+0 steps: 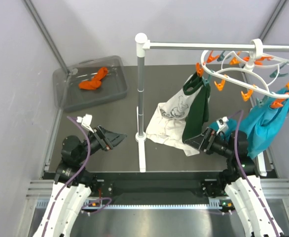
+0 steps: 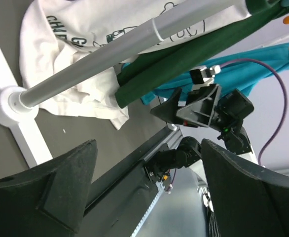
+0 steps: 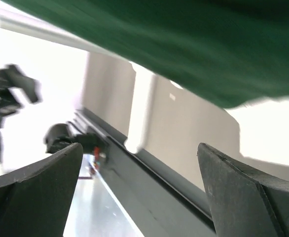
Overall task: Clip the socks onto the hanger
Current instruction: Open the clamp at the hanger.
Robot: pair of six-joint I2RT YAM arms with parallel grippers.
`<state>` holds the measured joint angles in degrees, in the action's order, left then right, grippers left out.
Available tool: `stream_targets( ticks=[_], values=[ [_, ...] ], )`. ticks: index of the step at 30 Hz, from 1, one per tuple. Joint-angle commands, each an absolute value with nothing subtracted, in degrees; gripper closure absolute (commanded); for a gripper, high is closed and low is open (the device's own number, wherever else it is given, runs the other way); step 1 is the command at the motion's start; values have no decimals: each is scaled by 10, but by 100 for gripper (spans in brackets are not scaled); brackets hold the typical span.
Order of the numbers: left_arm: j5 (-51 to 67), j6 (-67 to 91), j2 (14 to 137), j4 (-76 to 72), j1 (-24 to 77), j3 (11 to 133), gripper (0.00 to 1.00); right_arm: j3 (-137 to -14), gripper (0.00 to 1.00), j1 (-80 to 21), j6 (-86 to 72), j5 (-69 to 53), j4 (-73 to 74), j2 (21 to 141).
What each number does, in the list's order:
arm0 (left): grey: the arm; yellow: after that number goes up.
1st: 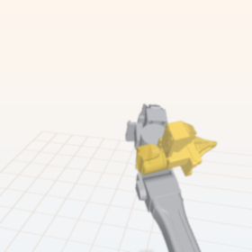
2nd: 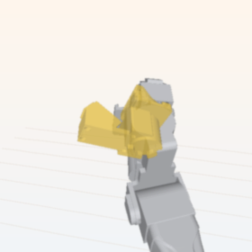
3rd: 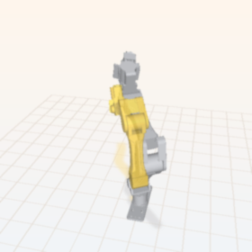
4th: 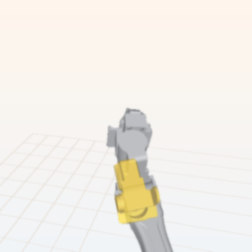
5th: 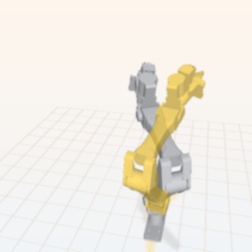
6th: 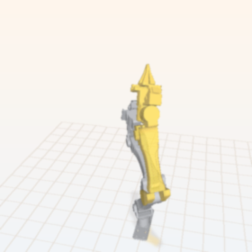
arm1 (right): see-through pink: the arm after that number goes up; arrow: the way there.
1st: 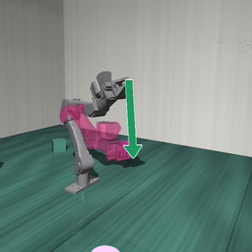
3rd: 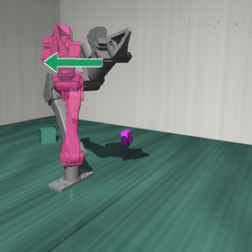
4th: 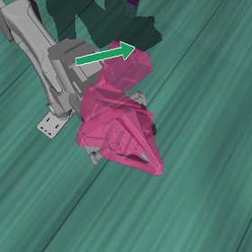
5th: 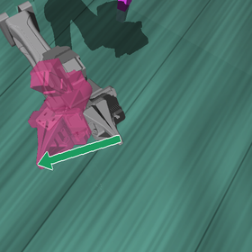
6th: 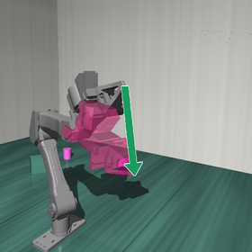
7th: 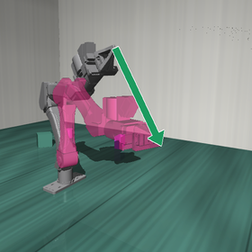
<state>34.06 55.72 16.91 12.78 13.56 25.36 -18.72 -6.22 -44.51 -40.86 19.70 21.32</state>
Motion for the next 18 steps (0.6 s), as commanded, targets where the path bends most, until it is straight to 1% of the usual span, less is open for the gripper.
stream_targets(
  ticks=[1, 4, 5, 7, 8, 9, 10, 11, 12, 13, 14, 15, 16, 17, 18],
  values=[
    [380, 575, 204, 24, 134, 274, 12, -218, 0, -57, -378, -378, 311, 197],
    [373, 551, 257, 22, 153, 307, 21, -236, 0, -57, -381, -410, 323, 185],
    [365, 545, 282, 22, 163, 315, 23, -237, 0, -57, -385, -440, 325, 185],
    [311, 526, 303, 20, 220, 333, 23, -243, 0, -57, -382, -467, 330, 188],
    [284, 516, 327, 20, 248, 355, 23, -252, 0, -57, -371, -460, 366, 187],
    [234, 497, 343, 18, 309, 366, 23, -265, 0, -57, -353, -446, 393, 175],
    [202, 487, 377, 14, 343, 388, 23, -303, 0, -57, -312, -429, 447, 164],
    [177, 478, 396, 6, 378, 398, 23, -326, 1, -57, -294, -386, 473, 149],
    [124, 457, 414, 4, 446, 409, 23, -350, 0, -57, -277, -366, 496, 123],
    [100, 442, 433, -23, 479, 432, 23, -403, 0, -57, -246, -348, 536, 113],
    [74, 429, 468, -32, 510, 445, 24, -429, 0, -57, -234, -327, 551, 104],
    [49, 396, 485, -39, 564, 459, 24, -453, 0, -57, -225, -319, 565, 97],
    [13, 378, 517, -64, 587, 484, 24, -501, 0, -57, -203, -305, 594, 99],
    [4, 362, 533, -80, 606, 496, 24, -525, 0, -57, -194, -300, 610, 104],
    [-16, 333, 550, -100, 638, 507, 24, -547, 3, -57, -187, -294, 623, 119]
  ],
)
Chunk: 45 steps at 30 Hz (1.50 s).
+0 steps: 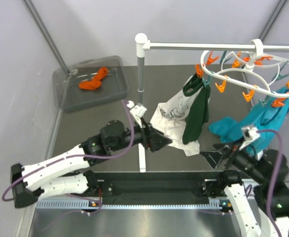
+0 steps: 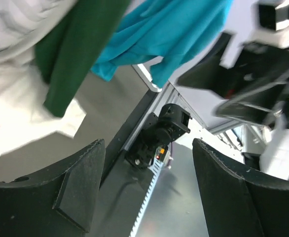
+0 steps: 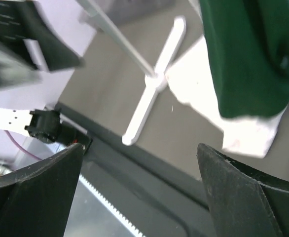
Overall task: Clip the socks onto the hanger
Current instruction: Open the clamp at the hanger.
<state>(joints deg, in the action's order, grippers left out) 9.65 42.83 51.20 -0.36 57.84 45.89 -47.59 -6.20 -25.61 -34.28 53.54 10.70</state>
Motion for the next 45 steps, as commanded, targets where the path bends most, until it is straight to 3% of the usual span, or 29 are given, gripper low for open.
stream_targets(
  ticks=[1, 9, 19, 24, 31, 45],
  values=[
    [-18, 317, 566, -118, 650, 531, 24, -589, 5, -57, -172, -290, 645, 126],
    [23, 215, 734, -269, 707, 659, 34, -809, 26, -59, -157, -228, 663, 217],
    [-41, 49, 862, -472, 727, 695, 36, -1026, 32, -58, -184, -196, 649, 331],
    [-43, -46, 925, -500, 727, 754, 37, -1098, 37, -57, -189, -188, 643, 360],
    [-38, -52, 1004, -508, 706, 828, 44, -1129, 39, -57, -190, -205, 629, 377],
    [-34, 22, 1047, -505, 657, 886, 46, -1061, 41, -57, -178, -229, 596, 365]
  ],
)
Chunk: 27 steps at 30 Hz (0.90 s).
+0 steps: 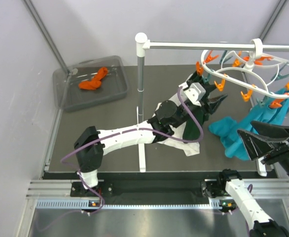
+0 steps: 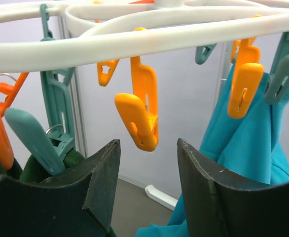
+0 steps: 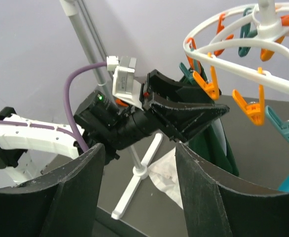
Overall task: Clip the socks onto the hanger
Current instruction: Open the clamp at the hanger.
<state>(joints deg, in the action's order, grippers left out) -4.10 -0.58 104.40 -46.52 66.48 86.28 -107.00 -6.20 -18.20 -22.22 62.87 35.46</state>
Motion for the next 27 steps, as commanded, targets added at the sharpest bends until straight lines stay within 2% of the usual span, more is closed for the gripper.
stream_targets(
  ticks=[1, 8, 17, 27],
  values=[
    [-20, 23, 1049, -509, 657, 888, 46, -1058, 41, -57, -176, -225, 597, 366],
    [21, 30, 1052, -507, 656, 895, 56, -1050, 47, -37, -143, -225, 607, 413],
    [54, 41, 1039, -502, 650, 894, 67, -1080, 47, -11, -147, -261, 614, 485],
    [57, 59, 1034, -497, 645, 908, 63, -1145, 46, -8, -130, -266, 659, 560]
  ],
)
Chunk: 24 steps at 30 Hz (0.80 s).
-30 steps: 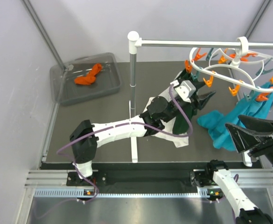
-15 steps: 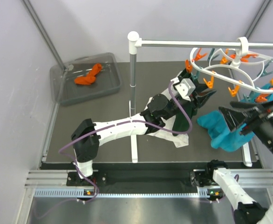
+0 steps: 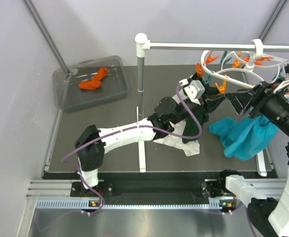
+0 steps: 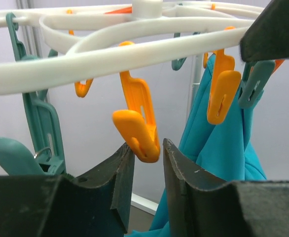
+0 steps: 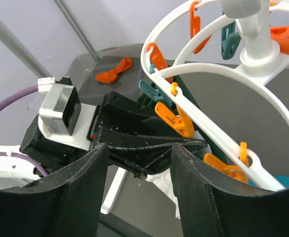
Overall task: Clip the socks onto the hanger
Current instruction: Open the clamp at the hanger.
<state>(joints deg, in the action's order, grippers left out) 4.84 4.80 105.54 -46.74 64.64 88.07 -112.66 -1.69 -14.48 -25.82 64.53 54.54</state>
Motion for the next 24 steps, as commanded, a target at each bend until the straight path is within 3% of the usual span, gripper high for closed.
stream_targets(
  ticks=[1, 5, 7, 10, 11, 24],
  values=[
    [61, 62, 1034, -496, 644, 910, 66, -1147, 46, -10, -129, -261, 658, 562],
    [62, 66, 1032, -483, 644, 915, 73, -1158, 46, -25, -122, -238, 676, 580],
    [61, 68, 1030, -476, 644, 914, 87, -1166, 46, -39, -114, -218, 689, 589],
    [61, 75, 1027, -469, 645, 911, 91, -1179, 47, -68, -104, -173, 701, 598],
    [58, 78, 1025, -467, 645, 910, 100, -1179, 47, -73, -102, -164, 699, 598],
    [57, 183, 1004, -397, 645, 904, 100, -1133, 44, -158, -91, -68, 673, 600]
  ],
)
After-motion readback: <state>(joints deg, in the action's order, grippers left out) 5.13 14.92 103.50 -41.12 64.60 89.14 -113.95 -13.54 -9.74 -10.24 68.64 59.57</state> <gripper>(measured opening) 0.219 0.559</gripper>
